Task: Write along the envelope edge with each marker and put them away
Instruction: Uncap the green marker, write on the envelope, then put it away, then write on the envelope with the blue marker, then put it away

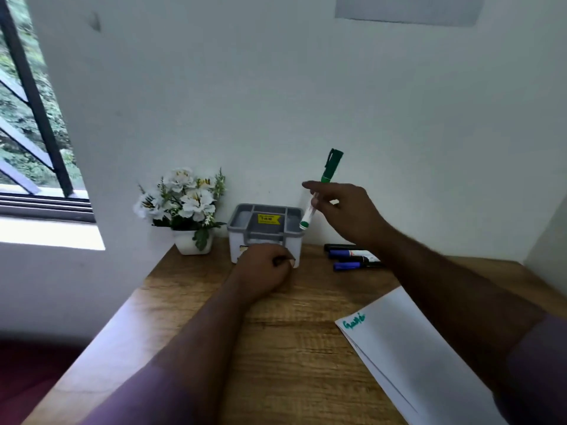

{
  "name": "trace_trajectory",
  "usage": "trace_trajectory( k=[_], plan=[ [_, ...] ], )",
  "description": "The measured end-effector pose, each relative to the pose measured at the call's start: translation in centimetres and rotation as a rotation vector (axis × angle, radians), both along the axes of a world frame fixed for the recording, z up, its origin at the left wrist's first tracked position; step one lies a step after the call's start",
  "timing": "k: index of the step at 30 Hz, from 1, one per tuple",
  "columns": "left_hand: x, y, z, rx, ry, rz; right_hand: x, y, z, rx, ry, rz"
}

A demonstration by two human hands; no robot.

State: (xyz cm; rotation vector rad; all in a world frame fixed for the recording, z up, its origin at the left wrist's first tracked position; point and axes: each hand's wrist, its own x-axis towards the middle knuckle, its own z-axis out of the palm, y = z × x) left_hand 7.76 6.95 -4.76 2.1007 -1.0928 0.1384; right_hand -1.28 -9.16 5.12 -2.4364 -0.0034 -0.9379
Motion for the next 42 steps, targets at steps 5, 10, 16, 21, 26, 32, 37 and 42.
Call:
trace_trajectory(
  k=[5,10,16,21,26,32,37,42],
  plan=[
    [0.0,-0.3,-0.1,-0.002,-0.068,0.086,2.2,1.4,-0.4,0.008,-0.052,0.038],
    [-0.7,-0.8,-0.1,-0.042,-0.158,0.138,3.4,2.0,-1.7,-0.025,0.041,0.053],
    [-1.1,-1.2,0.1,0.000,-0.217,0.196,3.1,0.9,-3.0,0.057,0.027,0.101],
    [-2.4,-1.4,0.9,-0.021,-0.188,0.006,0.1,-0.5,-3.2,0.091,-0.022,0.104],
    [-3.4,-2.6,0.7,-0.023,-0.082,-0.098,-3.3,-4.6,-5.3,-0.119,0.425,-0.254],
    [-4.0,-3.5,0.4,0.013,-0.060,-0.172,-4.0,-5.4,-6.8,-0.583,0.663,-0.301],
    [-5.1,-4.2,0.6,-0.119,0.042,-0.202,-6.1,-4.8,-6.0,-0.617,0.443,-0.052],
    [-6.2,-4.8,0.9,-0.204,-0.033,-0.230,-8.9,-3.9,-6.0,-0.582,0.262,-0.042]
  ],
)
